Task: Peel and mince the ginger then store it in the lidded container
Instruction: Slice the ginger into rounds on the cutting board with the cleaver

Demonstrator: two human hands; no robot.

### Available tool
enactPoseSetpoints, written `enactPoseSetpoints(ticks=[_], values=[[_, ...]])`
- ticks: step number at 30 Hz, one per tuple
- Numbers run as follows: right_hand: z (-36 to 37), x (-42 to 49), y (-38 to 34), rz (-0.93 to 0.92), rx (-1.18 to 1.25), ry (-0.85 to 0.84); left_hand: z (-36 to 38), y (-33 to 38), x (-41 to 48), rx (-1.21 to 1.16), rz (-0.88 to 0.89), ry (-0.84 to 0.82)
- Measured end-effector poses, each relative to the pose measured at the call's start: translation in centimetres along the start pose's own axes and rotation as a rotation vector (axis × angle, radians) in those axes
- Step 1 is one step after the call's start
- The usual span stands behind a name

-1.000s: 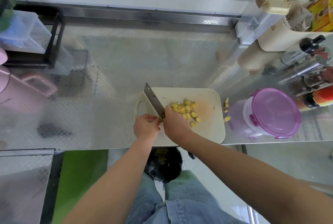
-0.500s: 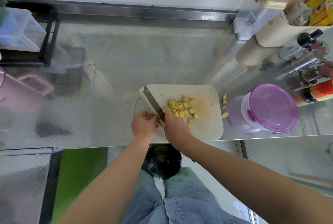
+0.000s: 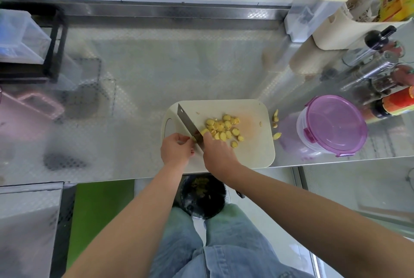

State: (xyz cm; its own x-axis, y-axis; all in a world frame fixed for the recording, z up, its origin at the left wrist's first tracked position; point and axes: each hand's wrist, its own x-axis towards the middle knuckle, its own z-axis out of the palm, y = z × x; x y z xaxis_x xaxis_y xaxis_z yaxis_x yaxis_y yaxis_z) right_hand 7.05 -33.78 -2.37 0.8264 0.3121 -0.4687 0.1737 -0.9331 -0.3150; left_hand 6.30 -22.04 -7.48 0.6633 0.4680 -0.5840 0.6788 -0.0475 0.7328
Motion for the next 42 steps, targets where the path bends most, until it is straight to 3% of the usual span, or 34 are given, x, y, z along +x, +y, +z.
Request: enactPoseSetpoints(ticks=[7, 15, 21, 42], values=[[0.2, 2.0, -1.3, 0.010, 0.039, 0.022, -0.1, -0.6, 0.2, 0.039, 0.048, -0.029], [-0.8, 1.9, 0.3, 0.037, 0.051, 0.053, -0.3, -0.3, 0.2, -0.079, -0.043, -0.059], [-2.0, 0.6, 0.2, -0.083, 0.035, 0.069, -0.1, -0.5, 0.3, -0.045, -0.041, -0.040], [-1.6, 1.0, -1.1, -0.003, 0.013, 0.015, 0.4, -0.5, 0.4, -0.012, -0.025, -0.002]])
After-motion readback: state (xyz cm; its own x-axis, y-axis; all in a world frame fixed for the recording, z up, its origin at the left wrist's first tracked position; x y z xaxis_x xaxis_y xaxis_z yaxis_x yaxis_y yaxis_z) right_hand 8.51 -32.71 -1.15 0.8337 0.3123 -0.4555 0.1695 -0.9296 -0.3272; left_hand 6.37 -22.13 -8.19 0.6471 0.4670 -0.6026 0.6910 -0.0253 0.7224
